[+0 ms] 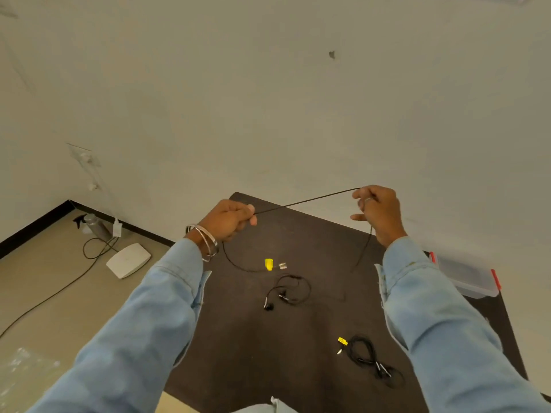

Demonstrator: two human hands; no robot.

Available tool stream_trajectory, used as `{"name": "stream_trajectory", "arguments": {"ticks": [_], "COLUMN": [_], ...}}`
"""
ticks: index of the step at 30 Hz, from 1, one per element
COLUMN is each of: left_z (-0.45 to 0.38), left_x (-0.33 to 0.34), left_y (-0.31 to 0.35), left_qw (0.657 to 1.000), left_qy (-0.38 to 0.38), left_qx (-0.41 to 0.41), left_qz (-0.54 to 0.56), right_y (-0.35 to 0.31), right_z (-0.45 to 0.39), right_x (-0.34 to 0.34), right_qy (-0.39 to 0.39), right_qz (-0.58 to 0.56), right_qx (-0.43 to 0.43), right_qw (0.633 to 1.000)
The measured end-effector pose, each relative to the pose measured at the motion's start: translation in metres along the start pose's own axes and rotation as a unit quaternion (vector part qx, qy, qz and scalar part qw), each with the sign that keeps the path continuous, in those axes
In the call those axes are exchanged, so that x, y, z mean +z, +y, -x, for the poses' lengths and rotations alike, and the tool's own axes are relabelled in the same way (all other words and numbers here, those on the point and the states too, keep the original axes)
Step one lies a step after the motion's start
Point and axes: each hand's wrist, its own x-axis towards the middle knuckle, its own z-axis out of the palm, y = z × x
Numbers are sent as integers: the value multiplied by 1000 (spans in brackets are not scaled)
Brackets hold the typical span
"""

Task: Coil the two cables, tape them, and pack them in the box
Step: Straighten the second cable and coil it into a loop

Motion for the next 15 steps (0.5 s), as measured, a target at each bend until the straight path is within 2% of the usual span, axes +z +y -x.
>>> {"name": "stream_trajectory", "arguments": {"ticks": [2, 4, 5, 7, 10, 12, 15], "left_z": [2, 2, 1, 0, 1, 4, 8], "left_x": [0, 6, 10, 20, 32, 34, 33], "left_y": [-6, -5, -3, 2, 9, 12, 12], "left_qw": [1000, 998, 997, 996, 995, 993, 991], "left_qy": [7, 10, 11, 3, -26, -41, -61], "left_qx": [-7, -7, -7, -11, -10, -9, -13], "left_qz": [26, 62, 75, 91, 101, 109, 120], "right_y": [10, 9, 4, -13, -34, -41, -39], "right_z": [-5, 0, 6, 22, 45, 52, 48], "right_x": [3, 14, 22, 41, 64, 68, 63], "right_qy": [-24, -110, -165, -259, -309, -315, -307], "right_qz": [115, 242, 266, 232, 146, 90, 21], "right_qx": [6, -24, -58, -123, -209, -219, -178], "right_qw": [993, 964, 948, 930, 916, 919, 935]}}
